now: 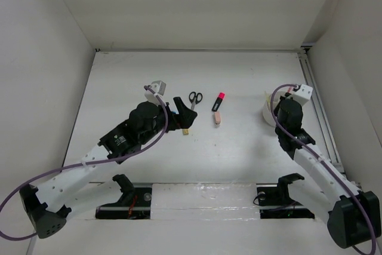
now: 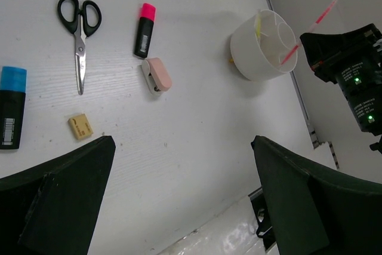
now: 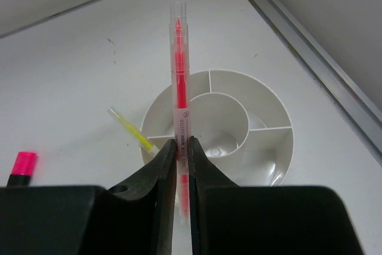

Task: Sort the stationery into containers
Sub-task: Place the pen in the storage box.

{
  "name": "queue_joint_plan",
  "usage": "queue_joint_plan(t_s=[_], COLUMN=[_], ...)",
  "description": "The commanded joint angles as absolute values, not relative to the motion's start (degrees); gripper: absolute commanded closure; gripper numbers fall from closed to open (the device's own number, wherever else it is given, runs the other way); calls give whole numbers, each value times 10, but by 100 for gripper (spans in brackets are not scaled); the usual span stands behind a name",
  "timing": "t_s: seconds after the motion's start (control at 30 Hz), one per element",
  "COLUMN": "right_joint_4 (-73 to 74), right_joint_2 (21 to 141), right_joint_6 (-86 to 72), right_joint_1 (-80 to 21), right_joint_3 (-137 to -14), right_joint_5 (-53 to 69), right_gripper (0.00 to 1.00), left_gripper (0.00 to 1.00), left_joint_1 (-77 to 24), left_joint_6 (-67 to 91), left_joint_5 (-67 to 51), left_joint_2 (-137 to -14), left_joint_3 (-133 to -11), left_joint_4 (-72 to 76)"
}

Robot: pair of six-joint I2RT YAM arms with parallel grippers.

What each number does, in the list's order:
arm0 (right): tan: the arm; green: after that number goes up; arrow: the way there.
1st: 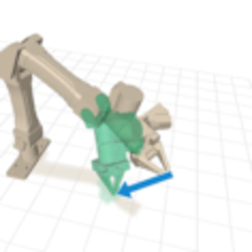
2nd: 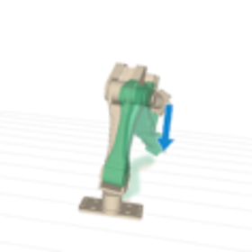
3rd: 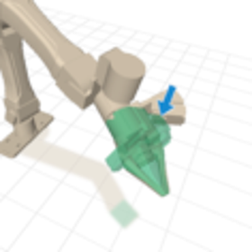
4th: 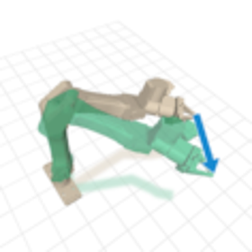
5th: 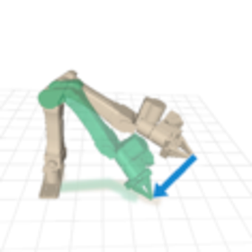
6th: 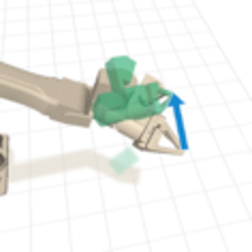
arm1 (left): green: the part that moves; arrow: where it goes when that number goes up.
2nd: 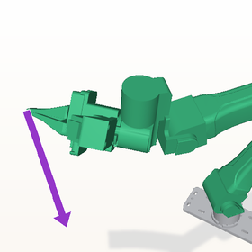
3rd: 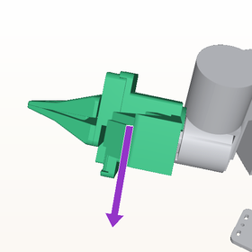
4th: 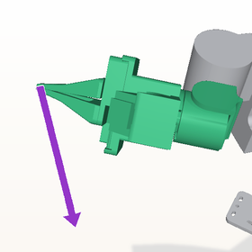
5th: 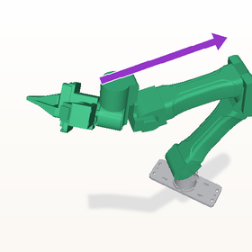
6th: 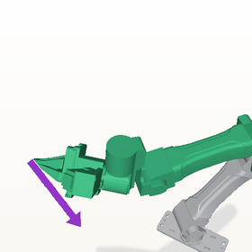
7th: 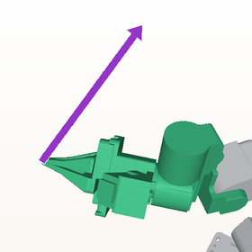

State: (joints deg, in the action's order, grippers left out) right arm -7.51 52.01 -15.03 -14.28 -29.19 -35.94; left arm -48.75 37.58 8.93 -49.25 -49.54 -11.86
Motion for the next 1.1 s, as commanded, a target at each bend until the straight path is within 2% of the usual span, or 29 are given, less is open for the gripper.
queue_joint_plan(t_s=[0.0,0.47,0.9,1.07], right_joint_4=[-87,-165,-147,-147], right_joint_2=[512,613,607,613], right_joint_6=[-147,-69,-97,-102], right_joint_1=[-140,-119,-125,-130], right_joint_3=[-318,-336,-308,-308], right_joint_5=[-352,-340,-333,-339], right_gripper=[100,100,97,87], left_gripper=[1,1,1,1], left_joint_1=[-489,-489,-489,-489], left_joint_6=[373,367,367,362], left_joint_5=[75,54,54,48], left_joint_2=[-499,-499,-510,-510], left_joint_3=[-495,-483,-483,-489], left_joint_4=[-89,-71,-66,-66])
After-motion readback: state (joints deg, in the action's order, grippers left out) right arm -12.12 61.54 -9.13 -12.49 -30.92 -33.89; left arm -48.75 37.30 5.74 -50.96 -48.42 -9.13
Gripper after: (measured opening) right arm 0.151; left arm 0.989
